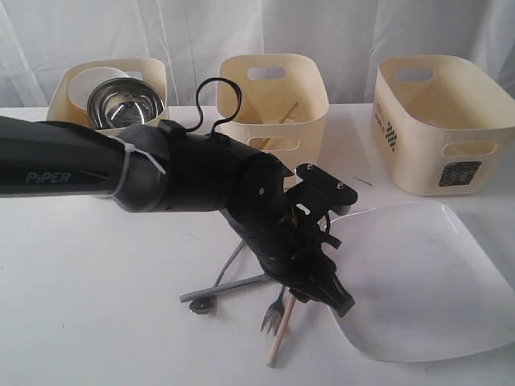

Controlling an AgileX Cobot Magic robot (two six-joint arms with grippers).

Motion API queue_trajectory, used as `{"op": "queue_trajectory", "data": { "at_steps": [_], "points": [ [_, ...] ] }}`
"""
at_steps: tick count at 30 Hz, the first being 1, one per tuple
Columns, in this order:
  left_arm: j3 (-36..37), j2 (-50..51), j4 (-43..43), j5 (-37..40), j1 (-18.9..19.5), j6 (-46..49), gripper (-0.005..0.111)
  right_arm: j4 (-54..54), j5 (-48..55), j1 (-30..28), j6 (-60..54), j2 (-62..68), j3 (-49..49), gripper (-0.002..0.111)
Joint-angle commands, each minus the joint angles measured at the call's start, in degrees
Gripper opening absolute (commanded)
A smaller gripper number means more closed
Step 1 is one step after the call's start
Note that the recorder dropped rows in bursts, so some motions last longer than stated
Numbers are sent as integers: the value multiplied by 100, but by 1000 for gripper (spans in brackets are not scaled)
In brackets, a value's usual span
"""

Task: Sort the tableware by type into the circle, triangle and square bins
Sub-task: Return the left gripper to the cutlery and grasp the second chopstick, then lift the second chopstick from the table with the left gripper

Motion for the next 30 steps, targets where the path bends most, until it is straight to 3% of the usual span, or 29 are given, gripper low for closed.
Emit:
{"op": "queue_trajectory", "data": {
  "at_steps": [1, 30],
  "points": [
    [36, 12, 15, 45, 1, -58, 50, 5, -55, -14, 28, -27, 32, 0],
    [36, 94, 321, 134, 34, -61, 50, 5, -55, -14, 28, -27, 32, 0]
  ]
}}
